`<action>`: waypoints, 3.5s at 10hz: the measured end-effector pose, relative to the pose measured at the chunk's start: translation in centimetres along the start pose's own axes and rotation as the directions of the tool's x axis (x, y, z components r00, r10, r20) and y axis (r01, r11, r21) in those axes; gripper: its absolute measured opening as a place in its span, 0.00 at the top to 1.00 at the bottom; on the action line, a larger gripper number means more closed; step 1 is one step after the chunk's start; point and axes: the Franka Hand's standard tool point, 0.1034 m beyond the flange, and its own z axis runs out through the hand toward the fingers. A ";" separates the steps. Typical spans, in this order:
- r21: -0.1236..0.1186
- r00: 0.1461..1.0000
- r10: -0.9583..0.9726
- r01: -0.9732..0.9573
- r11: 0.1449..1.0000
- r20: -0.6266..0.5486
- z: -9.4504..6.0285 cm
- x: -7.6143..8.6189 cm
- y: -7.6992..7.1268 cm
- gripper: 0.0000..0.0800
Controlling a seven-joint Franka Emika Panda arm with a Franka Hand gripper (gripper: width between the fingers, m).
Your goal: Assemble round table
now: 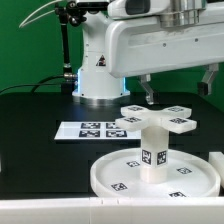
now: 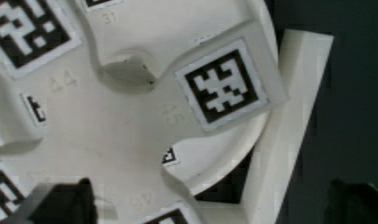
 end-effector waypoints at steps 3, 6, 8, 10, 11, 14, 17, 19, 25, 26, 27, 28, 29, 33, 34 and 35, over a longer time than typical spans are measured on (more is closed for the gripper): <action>-0.001 0.981 -0.193 0.193 0.981 0.000 0.0 0.0 0.2 0.19; -0.031 0.853 -0.521 0.521 0.853 0.001 0.2 0.2 0.5 0.19; -0.068 0.678 -0.734 0.734 0.676 0.026 0.4 0.3 0.5 0.19; -0.068 0.586 -0.810 0.810 0.582 0.043 0.4 0.2 1.1 0.19; -0.066 0.541 -0.839 0.840 0.538 0.048 0.4 0.2 1.2 0.19; -0.055 0.347 -0.934 0.938 0.343 0.083 0.6 0.0 2.1 0.19; -0.036 0.282 -0.955 0.959 0.280 0.090 1.1 -0.5 2.6 0.19; -0.031 0.293 -0.952 0.956 0.292 0.091 1.4 -0.8 2.7 0.19; -0.028 0.319 -0.943 0.948 0.318 0.090 1.8 -0.7 3.1 0.19; -0.023 0.321 -0.943 0.947 0.320 0.091 2.2 -0.9 3.2 0.19; -0.021 0.321 -0.943 0.947 0.321 0.092 2.3 -0.9 3.2 0.19; -0.021 0.324 -0.942 0.946 0.323 0.092 2.3 -0.9 3.2 0.19; -0.019 0.324 -0.941 0.946 0.324 0.092 2.4 -1.0 3.2 0.19; -0.013 0.327 -0.940 0.945 0.328 0.093 2.7 -1.2 3.5 0.25; -0.013 0.328 -0.940 0.944 0.328 0.093 2.7 -1.2 3.5 0.45; -0.013 0.328 -0.940 0.944 0.329 0.093 2.7 -1.2 3.6 0.45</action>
Offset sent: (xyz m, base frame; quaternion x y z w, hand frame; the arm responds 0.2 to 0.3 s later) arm 0.0000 0.0000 0.0000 0.0000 0.0000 -0.1938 0.9810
